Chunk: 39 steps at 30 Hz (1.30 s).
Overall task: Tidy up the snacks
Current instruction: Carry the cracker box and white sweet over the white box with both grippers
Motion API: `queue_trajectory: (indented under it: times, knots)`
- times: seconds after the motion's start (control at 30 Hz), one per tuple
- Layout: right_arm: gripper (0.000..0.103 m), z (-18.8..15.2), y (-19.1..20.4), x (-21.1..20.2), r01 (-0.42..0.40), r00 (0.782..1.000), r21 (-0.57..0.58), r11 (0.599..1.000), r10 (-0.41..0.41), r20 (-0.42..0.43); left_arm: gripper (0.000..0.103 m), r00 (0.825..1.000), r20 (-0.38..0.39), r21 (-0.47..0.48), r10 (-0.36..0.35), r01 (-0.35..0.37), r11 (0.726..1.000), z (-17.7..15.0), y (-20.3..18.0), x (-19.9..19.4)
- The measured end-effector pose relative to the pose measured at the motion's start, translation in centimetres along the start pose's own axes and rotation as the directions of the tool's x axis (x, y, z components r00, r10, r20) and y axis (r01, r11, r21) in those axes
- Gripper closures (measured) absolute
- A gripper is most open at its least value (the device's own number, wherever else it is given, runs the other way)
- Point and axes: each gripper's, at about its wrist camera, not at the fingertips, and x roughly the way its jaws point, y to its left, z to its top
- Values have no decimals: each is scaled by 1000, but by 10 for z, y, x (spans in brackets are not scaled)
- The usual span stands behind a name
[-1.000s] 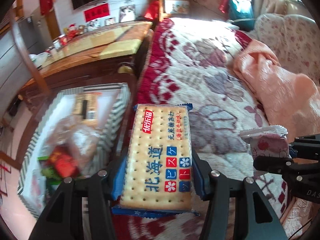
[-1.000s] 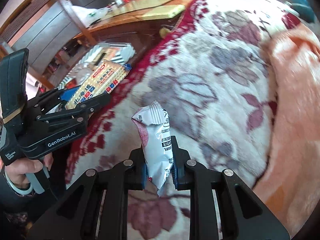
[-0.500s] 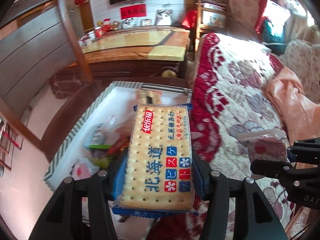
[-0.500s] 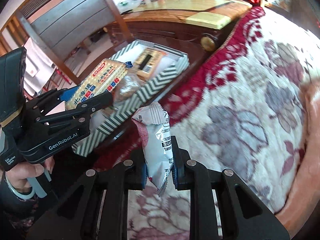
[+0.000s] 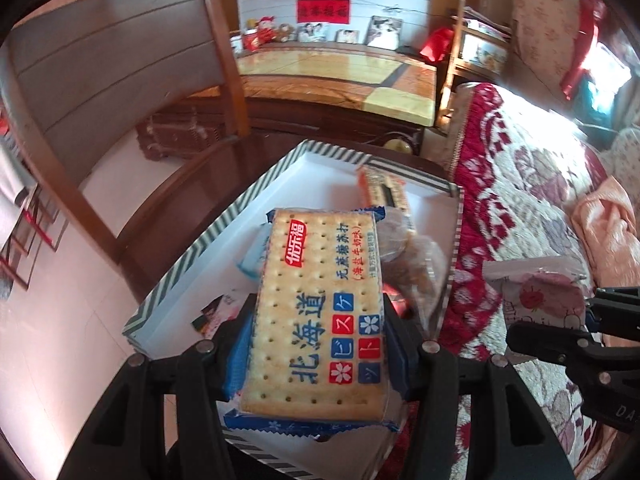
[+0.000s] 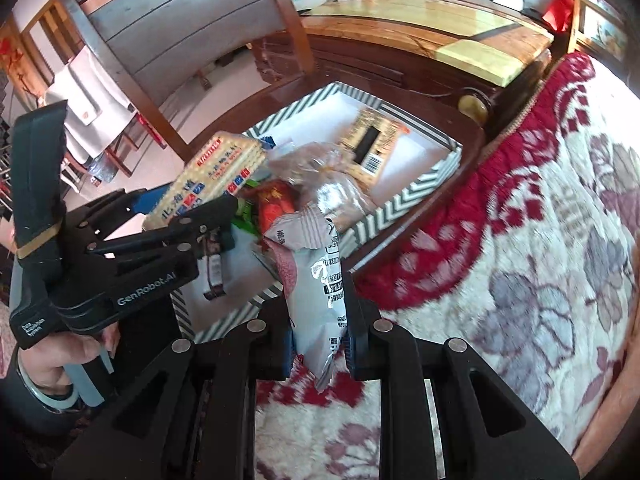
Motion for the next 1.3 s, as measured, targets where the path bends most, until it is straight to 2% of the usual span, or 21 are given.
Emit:
queue_trajectory:
  times: [0.47, 0.8, 1.3]
  knots:
    - [85, 28, 22, 33, -24, 999, -56, 998, 21, -48, 45, 999, -39, -109, 27, -31, 994, 0, 33, 15]
    - [85, 46, 30, 52, -29, 997, -85, 996, 22, -80, 45, 997, -71, -135, 28, -37, 990, 0, 39, 28]
    - [86, 84, 35, 91, 4, 992, -136, 991, -22, -128, 45, 993, -112, -157, 33, -50, 986, 4, 45, 45]
